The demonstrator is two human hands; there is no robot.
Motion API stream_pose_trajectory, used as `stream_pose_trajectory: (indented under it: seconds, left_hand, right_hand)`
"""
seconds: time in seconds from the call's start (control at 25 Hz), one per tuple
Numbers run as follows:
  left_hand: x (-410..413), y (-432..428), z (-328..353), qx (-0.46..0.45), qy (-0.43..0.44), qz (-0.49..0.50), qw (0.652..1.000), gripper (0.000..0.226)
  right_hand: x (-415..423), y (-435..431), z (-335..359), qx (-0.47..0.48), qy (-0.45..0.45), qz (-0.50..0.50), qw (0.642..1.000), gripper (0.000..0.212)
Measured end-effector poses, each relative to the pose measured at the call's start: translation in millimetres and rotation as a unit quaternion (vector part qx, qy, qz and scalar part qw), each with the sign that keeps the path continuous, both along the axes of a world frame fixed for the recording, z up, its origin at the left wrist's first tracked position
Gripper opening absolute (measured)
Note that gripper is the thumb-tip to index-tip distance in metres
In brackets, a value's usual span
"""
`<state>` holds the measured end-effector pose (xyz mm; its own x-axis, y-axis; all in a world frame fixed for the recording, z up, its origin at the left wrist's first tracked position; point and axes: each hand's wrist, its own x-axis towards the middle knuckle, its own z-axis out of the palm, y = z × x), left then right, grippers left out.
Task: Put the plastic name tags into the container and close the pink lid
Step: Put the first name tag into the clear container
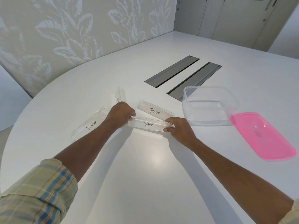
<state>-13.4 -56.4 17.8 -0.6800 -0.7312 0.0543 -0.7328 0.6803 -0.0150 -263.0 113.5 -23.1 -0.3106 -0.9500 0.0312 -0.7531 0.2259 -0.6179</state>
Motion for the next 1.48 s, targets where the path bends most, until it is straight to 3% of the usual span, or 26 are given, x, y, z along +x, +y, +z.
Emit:
stream_pose_trajectory:
  seconds: [0.2,0.4,1.0,1.48]
  left_hand:
    - [-5.1,17.4,-1.0,0.031,0.001,0.006,1.0,0.033]
    - [-10.5,35.2,-13.1,0.087,-0.023,0.024,0.996,0.062]
    - [-56.5,66.0,37.9,0.047,0.05,0.032,0.997,0.054]
    - [-164.5,76.8,100.0,-0.012,0.098,0.019,0.995,0.049]
  right_hand:
    - [-14.5,10.4,-2.9,-0.014,-0.021,-0.004,1.0,0.035]
    - [-28.3,19.5,-7.3,-0.016,-0.04,-0.004,0.999,0.041]
    - [-101.1,38.7,45.8,-0.07,-0.065,0.041,0.995,0.04]
    - [-214.9,35.8,119.1,-0.114,-0.033,0.05,0.992,0.03]
